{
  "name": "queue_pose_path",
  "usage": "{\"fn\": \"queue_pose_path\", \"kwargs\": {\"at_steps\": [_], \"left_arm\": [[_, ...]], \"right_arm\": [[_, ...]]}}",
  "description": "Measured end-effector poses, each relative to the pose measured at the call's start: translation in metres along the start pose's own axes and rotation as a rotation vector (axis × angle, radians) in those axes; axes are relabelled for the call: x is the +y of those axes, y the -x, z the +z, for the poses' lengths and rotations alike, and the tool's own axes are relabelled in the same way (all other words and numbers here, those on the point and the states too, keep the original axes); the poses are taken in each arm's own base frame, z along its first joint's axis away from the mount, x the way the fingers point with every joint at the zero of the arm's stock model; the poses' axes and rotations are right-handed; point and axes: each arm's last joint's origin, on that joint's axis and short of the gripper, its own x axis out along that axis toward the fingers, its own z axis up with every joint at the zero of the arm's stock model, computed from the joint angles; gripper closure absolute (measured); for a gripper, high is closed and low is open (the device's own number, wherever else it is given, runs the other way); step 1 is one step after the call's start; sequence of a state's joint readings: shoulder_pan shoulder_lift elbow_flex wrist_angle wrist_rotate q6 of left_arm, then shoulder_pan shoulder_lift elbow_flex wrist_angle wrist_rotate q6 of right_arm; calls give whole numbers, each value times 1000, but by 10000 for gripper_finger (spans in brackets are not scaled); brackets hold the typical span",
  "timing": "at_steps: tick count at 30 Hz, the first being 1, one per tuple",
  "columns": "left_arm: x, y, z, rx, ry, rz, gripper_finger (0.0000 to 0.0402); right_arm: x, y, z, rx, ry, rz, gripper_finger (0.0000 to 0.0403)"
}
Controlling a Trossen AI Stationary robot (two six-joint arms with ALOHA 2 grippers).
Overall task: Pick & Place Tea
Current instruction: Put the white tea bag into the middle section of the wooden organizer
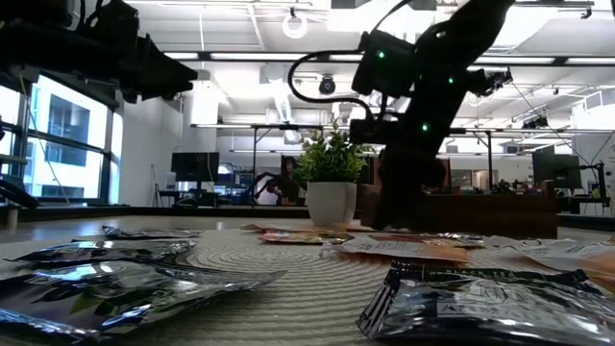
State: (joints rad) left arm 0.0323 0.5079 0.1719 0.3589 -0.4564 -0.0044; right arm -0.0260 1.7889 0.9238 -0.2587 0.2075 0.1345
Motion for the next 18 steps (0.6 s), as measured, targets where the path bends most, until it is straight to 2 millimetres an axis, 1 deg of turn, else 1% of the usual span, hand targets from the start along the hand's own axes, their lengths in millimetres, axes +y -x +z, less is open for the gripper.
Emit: {"fn": "queue_pose_path", "kwargs": {"at_steps": [5, 9, 14, 18], "left_arm": [[0, 0, -1, 8, -4, 0, 168], [0, 0, -1, 12, -6, 1, 168], [0, 0, -2, 19, -9, 2, 168], [0, 0, -2, 19, -9, 2, 168]], "right_arm": [[-5, -2, -2, 28, -16, 66, 226], [-10, -3, -3, 51, -31, 129, 252], [-18, -4, -4, 75, -48, 149, 304], [-21, -5, -4, 78, -39, 149, 358]]}}
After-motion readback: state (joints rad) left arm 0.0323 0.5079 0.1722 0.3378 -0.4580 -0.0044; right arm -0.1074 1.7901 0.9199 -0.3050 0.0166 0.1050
